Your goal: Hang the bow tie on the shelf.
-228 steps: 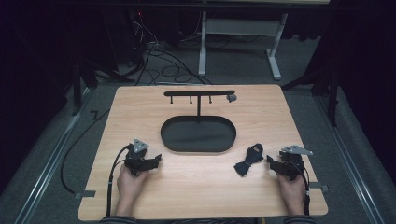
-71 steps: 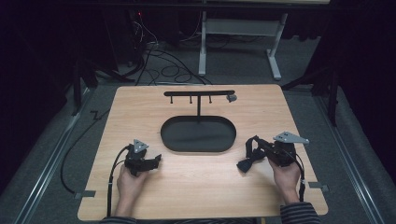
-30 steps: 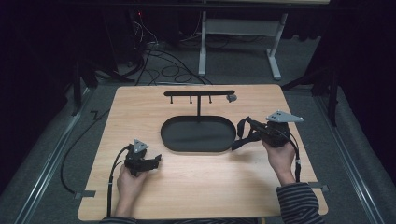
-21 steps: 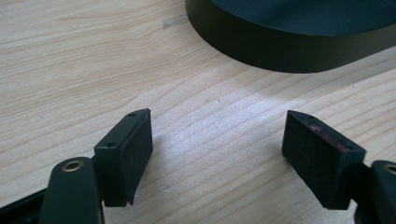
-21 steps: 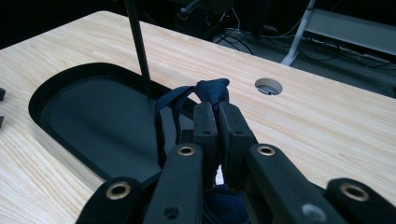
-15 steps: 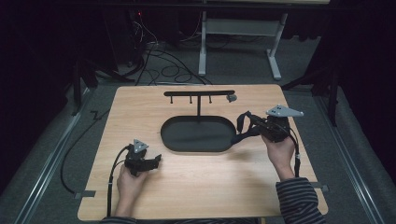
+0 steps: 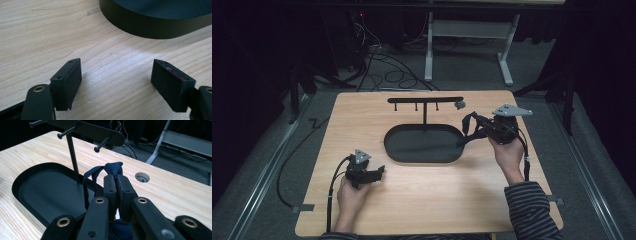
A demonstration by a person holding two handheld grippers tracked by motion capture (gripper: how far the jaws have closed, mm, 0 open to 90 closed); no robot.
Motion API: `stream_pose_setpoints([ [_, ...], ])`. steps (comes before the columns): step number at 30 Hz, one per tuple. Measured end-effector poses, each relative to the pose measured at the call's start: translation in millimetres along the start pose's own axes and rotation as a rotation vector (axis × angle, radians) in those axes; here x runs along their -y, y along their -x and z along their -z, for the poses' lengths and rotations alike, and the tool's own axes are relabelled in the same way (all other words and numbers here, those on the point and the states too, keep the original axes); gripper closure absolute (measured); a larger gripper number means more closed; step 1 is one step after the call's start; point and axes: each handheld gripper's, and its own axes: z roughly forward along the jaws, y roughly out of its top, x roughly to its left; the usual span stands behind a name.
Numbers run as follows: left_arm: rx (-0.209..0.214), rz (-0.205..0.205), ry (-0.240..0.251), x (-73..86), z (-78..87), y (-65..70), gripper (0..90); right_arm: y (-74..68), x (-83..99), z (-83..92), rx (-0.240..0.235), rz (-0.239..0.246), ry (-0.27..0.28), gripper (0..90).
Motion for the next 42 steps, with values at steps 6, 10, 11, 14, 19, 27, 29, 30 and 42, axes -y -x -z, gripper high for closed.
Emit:
stream_pose_setpoints([
  [6, 0.000, 0.000, 0.000, 0.0, 0.0, 0.0, 25.1, -4.2, -8.0, -1.5, -0.012, 0.005, -0.002, 88.2],
  [10, 0.000, 0.000, 0.000, 0.0, 0.0, 0.0, 25.1, -3.7, -12.0, -3.7, -0.012, 0.008, 0.004, 88.2],
  [11, 0.000, 0.000, 0.000, 0.0, 0.0, 0.0, 25.1, -3.5, -13.1, -4.3, -0.012, 0.007, 0.007, 88.2],
  [14, 0.000, 0.000, 0.000, 0.0, 0.0, 0.0, 25.1, -4.7, -17.1, -5.1, -0.011, 0.012, 0.002, 88.2],
  [19, 0.000, 0.000, 0.000, 0.0, 0.0, 0.0, 25.1, -6.1, -25.3, -7.9, -0.010, 0.025, 0.008, 88.2],
  [27, -0.001, 0.001, 0.002, 0.0, -0.1, 0.0, 25.1, -7.7, -41.0, -15.1, -0.006, 0.035, 0.004, 88.2],
  [29, -0.001, 0.001, 0.001, 0.0, -0.1, 0.0, 25.1, -8.2, -44.0, -17.7, -0.007, 0.037, 0.003, 88.2],
  [30, -0.001, 0.001, 0.001, 0.0, -0.1, 0.0, 25.1, -8.2, -44.9, -18.6, -0.004, 0.037, 0.000, 88.1],
  [42, 0.000, 0.000, 0.001, 0.0, -0.1, 0.0, 24.9, -1.7, -49.2, -33.6, 0.004, 0.013, -0.040, 87.9],
])
